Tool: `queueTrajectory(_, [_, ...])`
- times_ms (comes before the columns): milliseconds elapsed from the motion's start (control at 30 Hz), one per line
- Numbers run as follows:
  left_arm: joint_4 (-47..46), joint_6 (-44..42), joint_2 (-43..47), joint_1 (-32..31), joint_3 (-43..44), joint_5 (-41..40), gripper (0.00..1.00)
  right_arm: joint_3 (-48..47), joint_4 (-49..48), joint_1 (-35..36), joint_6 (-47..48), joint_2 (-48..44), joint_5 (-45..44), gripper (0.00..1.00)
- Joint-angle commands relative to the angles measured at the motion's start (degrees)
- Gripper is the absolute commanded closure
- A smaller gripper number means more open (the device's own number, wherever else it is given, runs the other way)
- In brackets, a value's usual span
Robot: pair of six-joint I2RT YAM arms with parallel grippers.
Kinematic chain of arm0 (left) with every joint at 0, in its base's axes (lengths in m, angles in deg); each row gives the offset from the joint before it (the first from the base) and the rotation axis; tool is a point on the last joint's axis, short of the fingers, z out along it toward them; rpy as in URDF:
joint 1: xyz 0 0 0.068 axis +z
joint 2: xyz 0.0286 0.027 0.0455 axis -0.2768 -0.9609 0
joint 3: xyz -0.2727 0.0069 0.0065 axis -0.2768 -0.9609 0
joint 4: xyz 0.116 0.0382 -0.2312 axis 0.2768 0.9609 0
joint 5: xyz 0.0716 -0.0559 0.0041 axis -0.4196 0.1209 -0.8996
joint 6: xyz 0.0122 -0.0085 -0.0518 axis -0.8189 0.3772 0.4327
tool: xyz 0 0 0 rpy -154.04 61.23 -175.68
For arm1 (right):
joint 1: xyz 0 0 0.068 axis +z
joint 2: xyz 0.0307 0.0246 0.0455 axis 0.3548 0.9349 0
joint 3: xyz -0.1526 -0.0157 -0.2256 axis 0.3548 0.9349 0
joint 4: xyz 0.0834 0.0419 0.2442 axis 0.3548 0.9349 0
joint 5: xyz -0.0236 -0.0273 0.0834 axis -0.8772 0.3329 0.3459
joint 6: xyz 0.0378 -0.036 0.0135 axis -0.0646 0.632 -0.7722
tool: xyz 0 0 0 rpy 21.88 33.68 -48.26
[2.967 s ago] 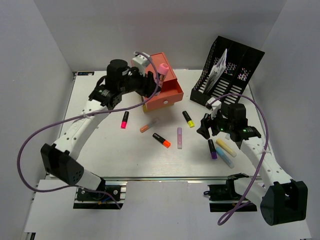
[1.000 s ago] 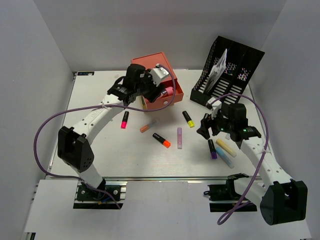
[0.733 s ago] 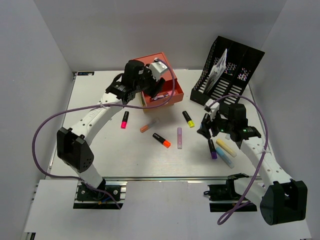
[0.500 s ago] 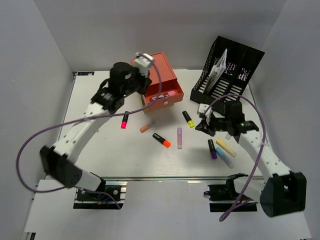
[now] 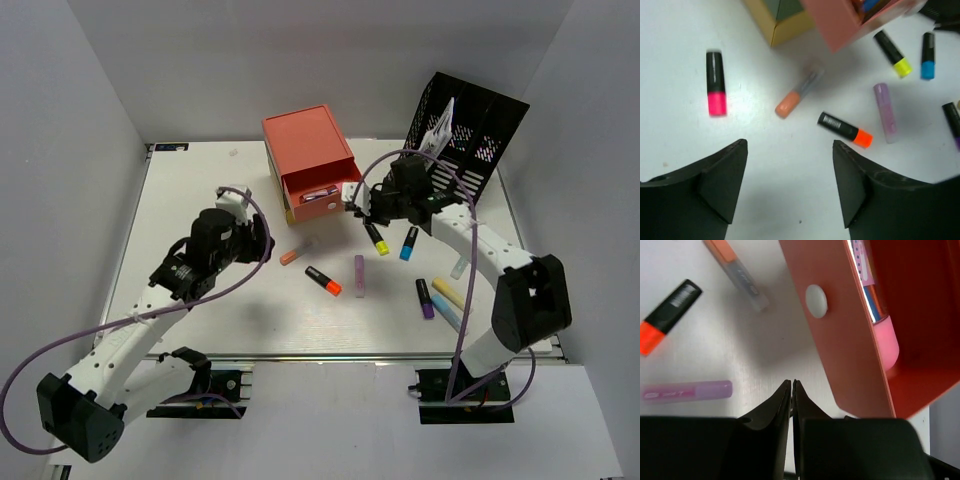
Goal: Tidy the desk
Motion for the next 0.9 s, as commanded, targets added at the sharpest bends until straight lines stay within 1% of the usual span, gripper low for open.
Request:
queueTrajectory(0, [0.4,5.1,4.4,0.3,-1.1,-1.2,0.2,-1.8,-7.0,1.1,-1.8,2.1,-6.2,0.9])
queueTrajectory(33, [1.0,7.2,5.0,0.3,-1.3,-0.3,0.18,-1.4,-11.3,1.6,-2.8,2.3,-7.8,0.9])
queueTrajectory(100, [0.7,9.5,7.4,0.3,-2.5,2.1,0.16,-1.6,-13.9,2.5,-4.9,3.9,-9.4,0.9])
queueTrajectory(167, [0.3,12.9,9.0,0.3,-3.5,2.9,0.14,-4.6,-14.4,3.2,-5.6,5.9,-11.6,0.91])
queueTrajectory(300, [0.6,18.9,11.7,0.3,-6.3,2.6,0.14,-8.0,-16.2,4.3,-7.3,9.5,-14.4,0.92])
queueTrajectory(333, [0.4,21.7,12.7,0.3,-7.1,2.4,0.14,-8.8,-16.1,4.3,-7.4,10.1,-15.1,0.92])
queueTrajectory(433, [-1.2,25.5,14.2,0.3,-10.3,2.5,0.14,-12.4,-15.1,4.7,-8.1,12.7,-15.8,0.92])
queueTrajectory(633, [-4.1,30.8,16.8,0.3,-16.0,2.4,0.14,-18.3,-15.9,5.1,-9.5,17.0,-18.4,0.92])
queueTrajectory(867, [-4.2,32.5,18.7,0.3,-17.8,0.8,0.15,-22.4,-18.2,5.3,-13.8,20.5,-21.4,0.91])
